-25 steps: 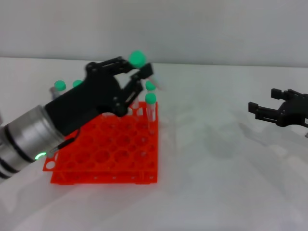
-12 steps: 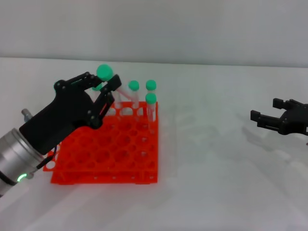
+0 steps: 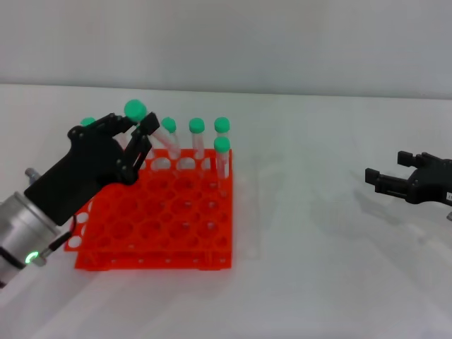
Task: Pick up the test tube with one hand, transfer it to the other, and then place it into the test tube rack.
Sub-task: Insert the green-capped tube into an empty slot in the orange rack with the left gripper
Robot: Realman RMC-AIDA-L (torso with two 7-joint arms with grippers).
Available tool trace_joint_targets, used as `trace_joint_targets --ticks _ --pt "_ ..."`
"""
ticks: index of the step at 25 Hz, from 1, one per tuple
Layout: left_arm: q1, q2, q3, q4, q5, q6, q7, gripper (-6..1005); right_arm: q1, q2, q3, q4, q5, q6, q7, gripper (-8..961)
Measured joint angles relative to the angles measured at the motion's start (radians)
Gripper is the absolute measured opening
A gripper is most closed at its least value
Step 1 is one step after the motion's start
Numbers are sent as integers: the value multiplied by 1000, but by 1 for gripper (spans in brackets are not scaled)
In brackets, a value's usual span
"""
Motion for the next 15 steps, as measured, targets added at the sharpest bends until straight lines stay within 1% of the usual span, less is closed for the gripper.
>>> trace_joint_targets --ticks 5,8,11,15 --pt "-85 3 0 -86 -5 -30 -13 234 1 0 0 3 0 0 0 874" --pt "-116 3 1 -123 -2 -45 -19 235 1 1 1 3 0 -1 0 874" --pt "-136 1 0 -153 -7 -54 -20 237 1 1 2 9 0 -3 0 875" --pt "-140 -2 -1 -167 -10 -63 -20 239 2 1 6 13 -1 -9 -5 875"
